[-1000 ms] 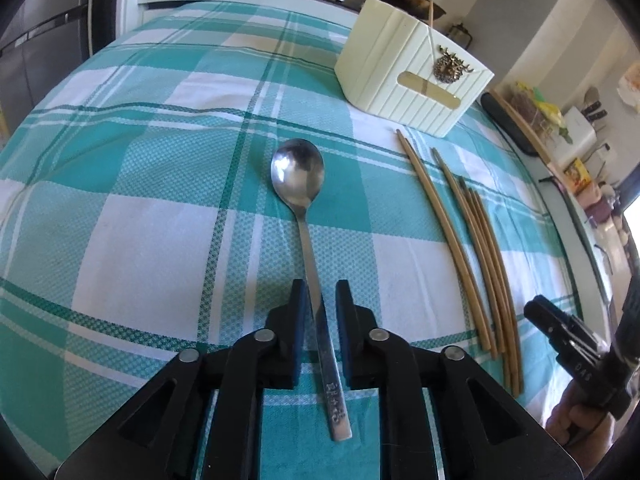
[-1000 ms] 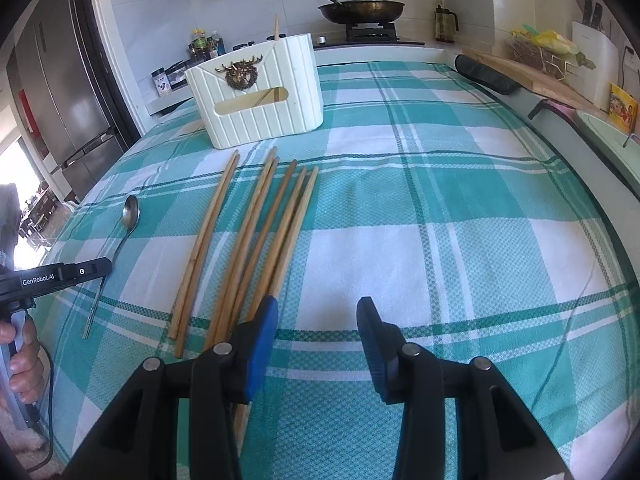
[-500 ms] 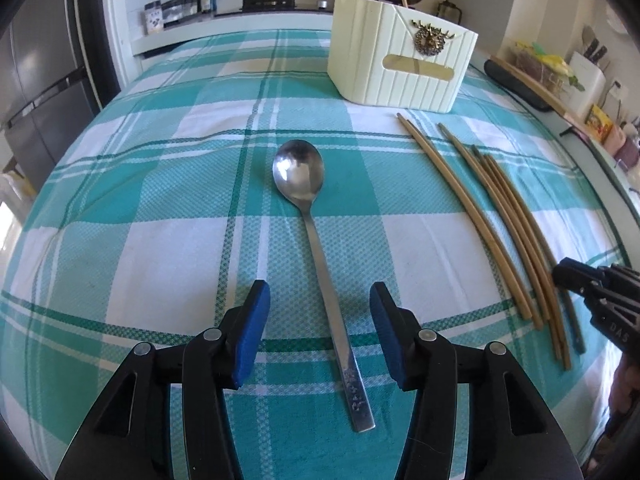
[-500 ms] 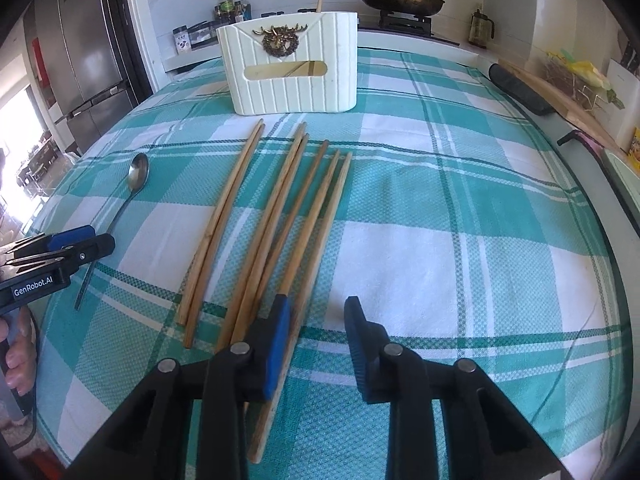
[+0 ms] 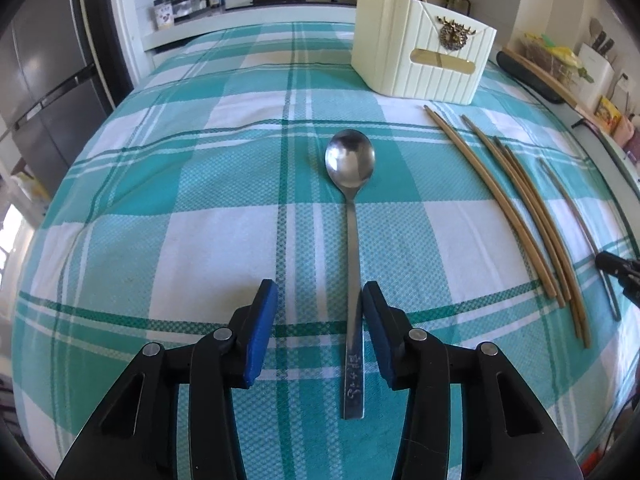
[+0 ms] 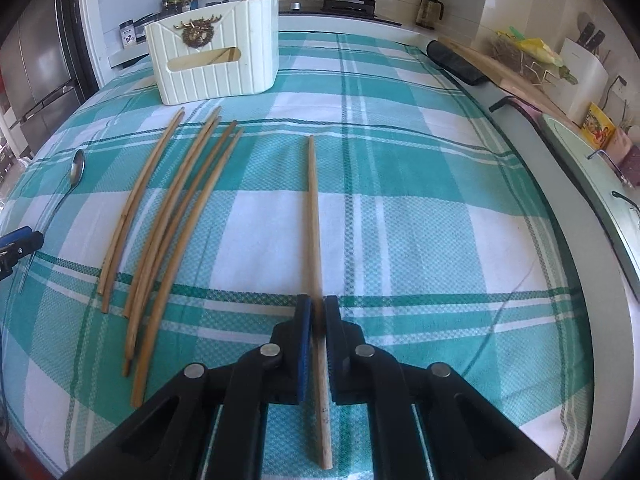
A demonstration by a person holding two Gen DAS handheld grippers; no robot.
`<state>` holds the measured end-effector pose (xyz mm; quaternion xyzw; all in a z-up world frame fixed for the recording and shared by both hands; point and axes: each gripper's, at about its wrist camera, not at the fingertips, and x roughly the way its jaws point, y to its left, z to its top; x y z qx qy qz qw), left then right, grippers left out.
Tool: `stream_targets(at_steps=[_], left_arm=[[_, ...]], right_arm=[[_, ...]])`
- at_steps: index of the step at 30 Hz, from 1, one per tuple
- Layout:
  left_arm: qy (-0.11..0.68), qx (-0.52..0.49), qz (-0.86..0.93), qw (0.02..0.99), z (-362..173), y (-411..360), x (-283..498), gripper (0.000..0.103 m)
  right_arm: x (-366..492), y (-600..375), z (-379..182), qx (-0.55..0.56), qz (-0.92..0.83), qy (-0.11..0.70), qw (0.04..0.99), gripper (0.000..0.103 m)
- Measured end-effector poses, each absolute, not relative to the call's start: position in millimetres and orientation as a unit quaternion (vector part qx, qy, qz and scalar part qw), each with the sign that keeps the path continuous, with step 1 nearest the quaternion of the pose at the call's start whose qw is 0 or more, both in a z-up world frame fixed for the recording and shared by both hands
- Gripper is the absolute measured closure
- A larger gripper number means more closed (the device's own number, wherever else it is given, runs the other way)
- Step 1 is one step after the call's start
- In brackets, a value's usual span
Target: Organize utensils
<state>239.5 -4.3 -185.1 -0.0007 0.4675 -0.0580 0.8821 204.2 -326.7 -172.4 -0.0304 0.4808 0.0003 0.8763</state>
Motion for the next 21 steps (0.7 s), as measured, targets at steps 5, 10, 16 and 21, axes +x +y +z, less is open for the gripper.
stream_targets(at_steps=[5,10,16,21], left_arm=[[0.485,0.014,-0.086,0.870,-187,-3,245,0.027],[0.495,0.032,-0.089,0.864,-189,-4,252,0.018],[0.509,0.044,-0.087,0.855,-189,-10,272,0.017],[0.519,0.045,-0.085,0.849,-189,-16,300,0.017]], right_arm=[[209,-334,-170,-0.018,0.035,0.502,0.864,0.075],[218,-331,-169,-0.040,0.071,0.534,0.841,0.069],[235,-324,-171,-0.074,0.080,0.544,0.832,0.069],[254,-323,-171,-0.071,0.083,0.548,0.829,0.069]])
